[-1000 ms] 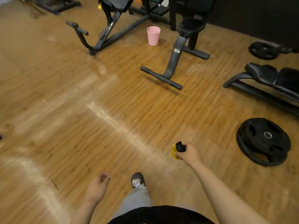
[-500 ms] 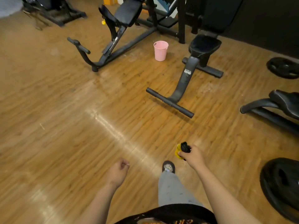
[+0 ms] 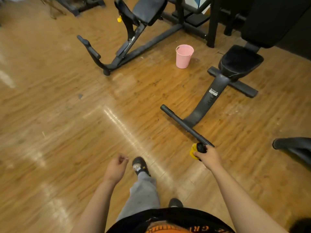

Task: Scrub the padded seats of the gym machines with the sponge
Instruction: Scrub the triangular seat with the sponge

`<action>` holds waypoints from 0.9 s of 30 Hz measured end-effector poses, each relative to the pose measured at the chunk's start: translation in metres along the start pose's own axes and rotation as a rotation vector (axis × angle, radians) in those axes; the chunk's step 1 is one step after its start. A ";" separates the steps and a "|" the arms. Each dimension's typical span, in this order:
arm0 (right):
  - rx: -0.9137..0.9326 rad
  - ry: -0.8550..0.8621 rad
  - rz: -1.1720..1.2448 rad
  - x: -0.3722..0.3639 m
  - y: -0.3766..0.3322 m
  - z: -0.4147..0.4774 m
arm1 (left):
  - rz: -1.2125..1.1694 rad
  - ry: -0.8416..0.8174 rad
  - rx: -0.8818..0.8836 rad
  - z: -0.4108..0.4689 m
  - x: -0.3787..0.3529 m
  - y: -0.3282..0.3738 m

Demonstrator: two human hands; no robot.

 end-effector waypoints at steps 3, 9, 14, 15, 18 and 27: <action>-0.031 -0.057 -0.063 -0.016 -0.026 0.038 | 0.038 -0.082 -0.038 0.045 -0.002 0.013; -0.078 -0.088 -0.147 -0.036 -0.130 0.135 | 0.318 -0.258 -0.178 0.177 0.048 0.055; -0.016 -0.039 -0.076 -0.032 -0.250 0.201 | 0.464 -0.236 -0.229 0.293 0.125 0.112; -0.005 -0.019 -0.082 -0.030 -0.268 0.213 | 0.467 -0.234 -0.222 0.312 0.134 0.124; -0.019 0.005 -0.088 -0.026 -0.303 0.247 | 0.453 -0.207 -0.219 0.361 0.148 0.155; -0.127 -0.062 -0.127 -0.003 -0.371 0.407 | 0.454 -0.351 -0.230 0.503 0.121 0.247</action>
Point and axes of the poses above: each hand's wrist, its own z-axis towards the middle knuckle, its own x-axis out of the back of the hand, y = z × x, the point moved 5 cm from there along z, towards the middle knuckle, and after that the axes turned 3 degrees about -y, right-handed, at the moved point
